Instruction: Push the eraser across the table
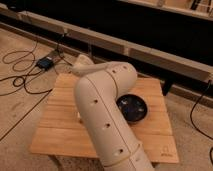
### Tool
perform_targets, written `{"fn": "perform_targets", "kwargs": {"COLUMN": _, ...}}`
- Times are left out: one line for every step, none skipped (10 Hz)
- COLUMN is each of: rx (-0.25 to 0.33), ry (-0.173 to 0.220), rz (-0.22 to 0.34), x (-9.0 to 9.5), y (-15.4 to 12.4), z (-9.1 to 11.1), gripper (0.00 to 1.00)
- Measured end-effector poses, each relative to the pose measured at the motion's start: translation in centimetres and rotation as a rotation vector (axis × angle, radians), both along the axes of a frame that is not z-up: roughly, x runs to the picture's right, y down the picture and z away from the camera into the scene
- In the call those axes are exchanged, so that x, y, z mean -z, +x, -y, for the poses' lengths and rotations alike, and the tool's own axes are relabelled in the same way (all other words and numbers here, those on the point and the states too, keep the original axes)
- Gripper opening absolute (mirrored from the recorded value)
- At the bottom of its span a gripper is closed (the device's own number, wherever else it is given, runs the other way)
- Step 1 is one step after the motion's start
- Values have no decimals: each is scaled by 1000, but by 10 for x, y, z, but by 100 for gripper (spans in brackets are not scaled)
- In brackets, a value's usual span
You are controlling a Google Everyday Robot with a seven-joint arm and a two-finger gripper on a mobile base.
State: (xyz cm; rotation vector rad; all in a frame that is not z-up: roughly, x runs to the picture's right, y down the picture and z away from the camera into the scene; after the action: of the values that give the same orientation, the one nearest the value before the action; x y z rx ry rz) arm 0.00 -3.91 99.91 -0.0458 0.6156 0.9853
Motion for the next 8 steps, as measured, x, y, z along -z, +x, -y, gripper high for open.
{"fn": "perform_targets", "kwargs": {"rx": -2, "ry": -2, "rz": -7, "x": 0, "y": 4, "z": 0, "gripper": 80}}
{"fn": "perform_targets", "kwargs": {"rx": -5, "ry": -6, "rz": -20, "x": 0, "y": 11, "z": 0, "gripper": 80}}
{"fn": "perform_targets", "kwargs": {"rx": -8, "ry": -8, "rz": -30, "x": 0, "y": 16, "z": 1, "gripper": 80}}
{"fn": "perform_targets", "kwargs": {"rx": -10, "ry": -9, "rz": -37, "x": 0, "y": 21, "z": 2, "gripper": 80}}
{"fn": "perform_targets", "kwargs": {"rx": -13, "ry": -9, "rz": -46, "x": 0, "y": 25, "z": 2, "gripper": 80}}
{"fn": "perform_targets", "kwargs": {"rx": -17, "ry": -8, "rz": -57, "x": 0, "y": 31, "z": 4, "gripper": 80}}
{"fn": "perform_targets", "kwargs": {"rx": -22, "ry": -6, "rz": -64, "x": 1, "y": 35, "z": 6, "gripper": 80}}
{"fn": "perform_targets", "kwargs": {"rx": -26, "ry": -3, "rz": -65, "x": 1, "y": 36, "z": 7, "gripper": 80}}
